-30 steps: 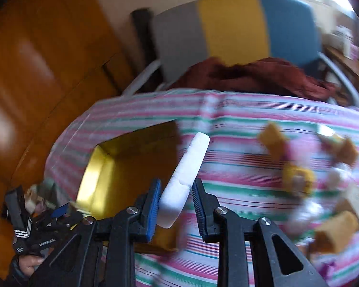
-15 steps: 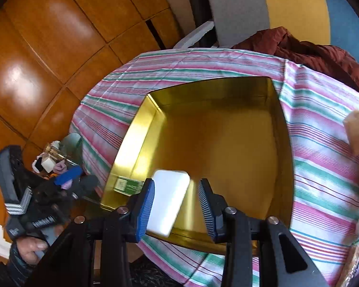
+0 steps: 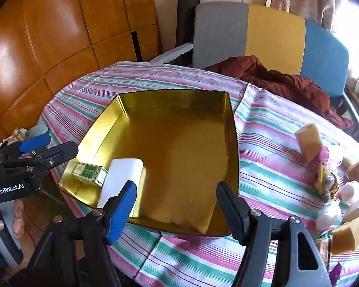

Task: Organize objects
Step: 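Carry the green box and white bar into the gold tray and open both grippers, then move both grippers back over the remaining items on the cloth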

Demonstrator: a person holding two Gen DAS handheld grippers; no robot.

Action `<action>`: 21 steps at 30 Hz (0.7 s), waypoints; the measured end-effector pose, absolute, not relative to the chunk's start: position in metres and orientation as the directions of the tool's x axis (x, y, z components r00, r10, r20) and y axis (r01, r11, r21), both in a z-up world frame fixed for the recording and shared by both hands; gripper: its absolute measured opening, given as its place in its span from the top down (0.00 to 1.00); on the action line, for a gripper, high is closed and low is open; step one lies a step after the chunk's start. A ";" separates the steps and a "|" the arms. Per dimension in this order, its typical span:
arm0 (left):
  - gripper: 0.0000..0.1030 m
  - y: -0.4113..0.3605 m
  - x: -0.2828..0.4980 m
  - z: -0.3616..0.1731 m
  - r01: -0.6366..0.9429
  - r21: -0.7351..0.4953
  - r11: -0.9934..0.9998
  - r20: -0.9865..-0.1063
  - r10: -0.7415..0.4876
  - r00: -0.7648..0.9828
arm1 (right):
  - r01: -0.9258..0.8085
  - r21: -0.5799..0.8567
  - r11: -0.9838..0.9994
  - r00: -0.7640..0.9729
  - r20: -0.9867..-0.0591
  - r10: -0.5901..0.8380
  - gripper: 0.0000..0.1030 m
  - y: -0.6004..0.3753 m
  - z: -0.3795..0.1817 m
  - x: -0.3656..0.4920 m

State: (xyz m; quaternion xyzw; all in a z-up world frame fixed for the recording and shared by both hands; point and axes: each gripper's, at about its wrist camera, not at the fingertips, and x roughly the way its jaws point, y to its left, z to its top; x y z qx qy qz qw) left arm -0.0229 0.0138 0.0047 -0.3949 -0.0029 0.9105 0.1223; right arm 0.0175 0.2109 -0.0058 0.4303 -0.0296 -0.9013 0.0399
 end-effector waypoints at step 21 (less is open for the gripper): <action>0.05 0.066 -0.013 -0.006 -0.359 -0.064 -0.931 -0.749 0.283 -0.599 | -0.166 0.064 -0.984 -0.651 -0.757 0.060 0.31 0.291 -0.004 0.048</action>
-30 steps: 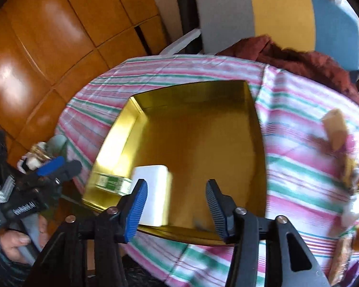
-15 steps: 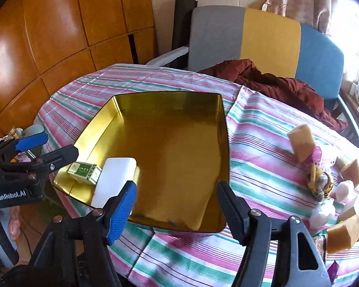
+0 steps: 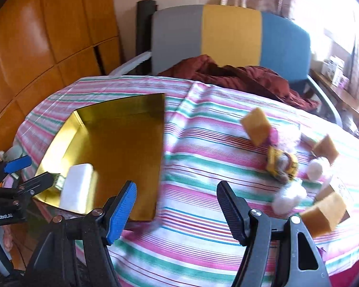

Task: Organize objects
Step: 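Move both grippers back over the remaining items on the cloth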

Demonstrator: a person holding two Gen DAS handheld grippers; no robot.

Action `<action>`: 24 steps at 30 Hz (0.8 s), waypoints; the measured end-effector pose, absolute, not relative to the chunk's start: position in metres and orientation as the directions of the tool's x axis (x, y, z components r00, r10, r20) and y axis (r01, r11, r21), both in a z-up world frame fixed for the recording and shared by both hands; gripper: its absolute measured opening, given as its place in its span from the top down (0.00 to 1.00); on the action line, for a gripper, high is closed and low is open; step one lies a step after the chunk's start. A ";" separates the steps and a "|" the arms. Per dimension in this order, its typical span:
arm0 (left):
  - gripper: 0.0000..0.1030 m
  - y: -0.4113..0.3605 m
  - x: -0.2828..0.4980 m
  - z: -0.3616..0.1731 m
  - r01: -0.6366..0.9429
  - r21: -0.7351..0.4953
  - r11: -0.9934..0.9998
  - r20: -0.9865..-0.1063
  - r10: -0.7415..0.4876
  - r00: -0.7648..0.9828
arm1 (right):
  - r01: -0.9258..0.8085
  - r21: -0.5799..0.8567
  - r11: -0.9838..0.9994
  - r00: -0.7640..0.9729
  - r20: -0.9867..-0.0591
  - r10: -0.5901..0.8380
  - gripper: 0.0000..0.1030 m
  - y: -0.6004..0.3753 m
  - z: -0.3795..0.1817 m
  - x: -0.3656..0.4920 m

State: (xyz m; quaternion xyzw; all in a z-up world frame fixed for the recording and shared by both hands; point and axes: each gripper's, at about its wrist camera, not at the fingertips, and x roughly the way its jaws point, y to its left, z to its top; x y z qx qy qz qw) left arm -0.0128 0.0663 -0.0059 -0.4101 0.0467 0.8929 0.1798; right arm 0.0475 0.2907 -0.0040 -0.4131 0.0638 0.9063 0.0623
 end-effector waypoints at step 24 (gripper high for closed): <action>0.07 0.155 -0.013 0.002 -0.621 -0.136 -0.772 -0.763 0.482 -0.431 | -0.710 0.065 -0.701 -0.453 -0.805 0.384 0.31 0.509 0.019 0.170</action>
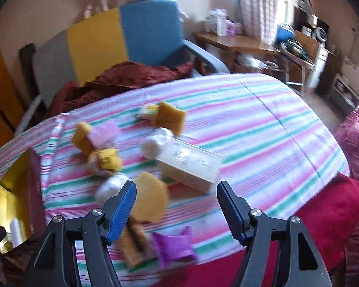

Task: Organize objects
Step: 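Move both grippers back over the remaining items on the cloth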

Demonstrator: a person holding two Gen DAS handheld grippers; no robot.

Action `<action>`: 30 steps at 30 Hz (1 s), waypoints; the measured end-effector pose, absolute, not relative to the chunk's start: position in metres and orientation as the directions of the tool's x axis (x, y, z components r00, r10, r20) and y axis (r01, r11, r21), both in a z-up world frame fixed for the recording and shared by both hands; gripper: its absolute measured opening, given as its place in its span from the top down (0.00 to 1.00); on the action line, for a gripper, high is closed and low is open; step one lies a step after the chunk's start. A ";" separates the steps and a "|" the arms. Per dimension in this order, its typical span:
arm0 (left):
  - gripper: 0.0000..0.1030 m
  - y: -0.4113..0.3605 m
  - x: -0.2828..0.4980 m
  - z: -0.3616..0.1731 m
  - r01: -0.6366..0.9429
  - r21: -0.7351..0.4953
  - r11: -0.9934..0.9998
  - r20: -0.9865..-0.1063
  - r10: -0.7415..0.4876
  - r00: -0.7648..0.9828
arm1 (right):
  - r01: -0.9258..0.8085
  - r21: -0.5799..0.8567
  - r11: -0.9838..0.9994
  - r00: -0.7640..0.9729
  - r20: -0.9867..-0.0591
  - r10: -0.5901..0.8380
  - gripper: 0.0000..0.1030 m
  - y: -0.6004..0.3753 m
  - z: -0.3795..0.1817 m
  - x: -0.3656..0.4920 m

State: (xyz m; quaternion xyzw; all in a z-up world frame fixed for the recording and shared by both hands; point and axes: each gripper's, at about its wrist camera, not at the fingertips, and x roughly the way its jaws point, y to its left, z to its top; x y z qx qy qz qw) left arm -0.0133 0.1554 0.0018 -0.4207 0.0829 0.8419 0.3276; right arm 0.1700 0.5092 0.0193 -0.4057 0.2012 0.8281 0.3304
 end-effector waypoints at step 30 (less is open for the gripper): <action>0.22 0.353 0.024 -0.054 -0.842 -0.225 -0.491 -0.871 0.488 -0.051 | -0.695 0.342 -0.633 -0.586 -0.779 0.223 0.31 0.537 -0.019 0.199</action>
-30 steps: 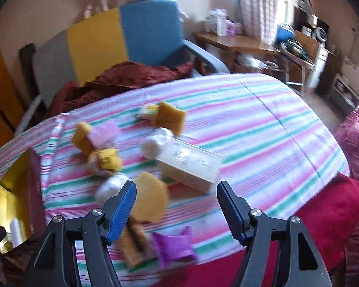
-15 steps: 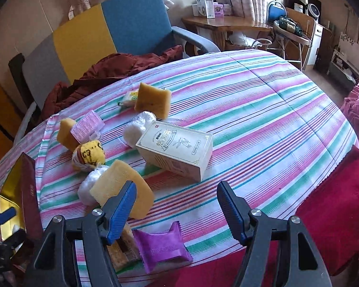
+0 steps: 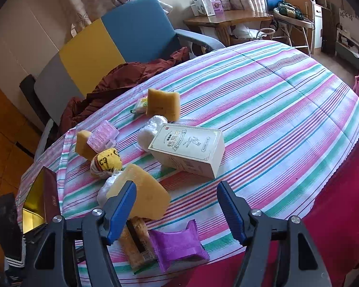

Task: Organize objects
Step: 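Move both grippers back over the remaining items on the cloth, then grasp the cracker packet with the left gripper while the right grasps a yellow sponge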

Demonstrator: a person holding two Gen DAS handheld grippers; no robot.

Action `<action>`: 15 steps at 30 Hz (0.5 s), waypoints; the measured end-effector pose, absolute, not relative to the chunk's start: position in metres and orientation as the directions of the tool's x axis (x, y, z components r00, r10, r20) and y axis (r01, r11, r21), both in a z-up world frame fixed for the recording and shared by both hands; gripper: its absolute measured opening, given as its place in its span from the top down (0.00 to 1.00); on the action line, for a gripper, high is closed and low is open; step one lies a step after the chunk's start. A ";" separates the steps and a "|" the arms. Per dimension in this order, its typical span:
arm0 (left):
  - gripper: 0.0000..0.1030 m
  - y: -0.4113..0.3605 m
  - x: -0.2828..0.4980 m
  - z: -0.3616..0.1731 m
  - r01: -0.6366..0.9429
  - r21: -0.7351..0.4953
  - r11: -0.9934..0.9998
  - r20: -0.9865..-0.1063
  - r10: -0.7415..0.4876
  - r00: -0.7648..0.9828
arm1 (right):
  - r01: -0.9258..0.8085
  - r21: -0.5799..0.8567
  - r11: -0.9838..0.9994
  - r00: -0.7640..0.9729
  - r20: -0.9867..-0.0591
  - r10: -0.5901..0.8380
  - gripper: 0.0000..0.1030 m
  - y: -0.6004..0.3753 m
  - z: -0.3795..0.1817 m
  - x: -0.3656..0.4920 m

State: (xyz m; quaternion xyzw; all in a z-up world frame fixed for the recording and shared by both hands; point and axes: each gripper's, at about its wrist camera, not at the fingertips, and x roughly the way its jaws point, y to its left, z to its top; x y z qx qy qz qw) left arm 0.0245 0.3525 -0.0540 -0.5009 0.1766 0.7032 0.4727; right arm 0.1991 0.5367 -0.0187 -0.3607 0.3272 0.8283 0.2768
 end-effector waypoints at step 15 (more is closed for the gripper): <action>0.20 0.380 0.039 -0.072 -0.738 -0.360 -0.570 -0.863 0.505 0.031 | -0.669 0.424 -0.610 -0.638 -0.749 0.179 0.31 0.542 -0.021 0.205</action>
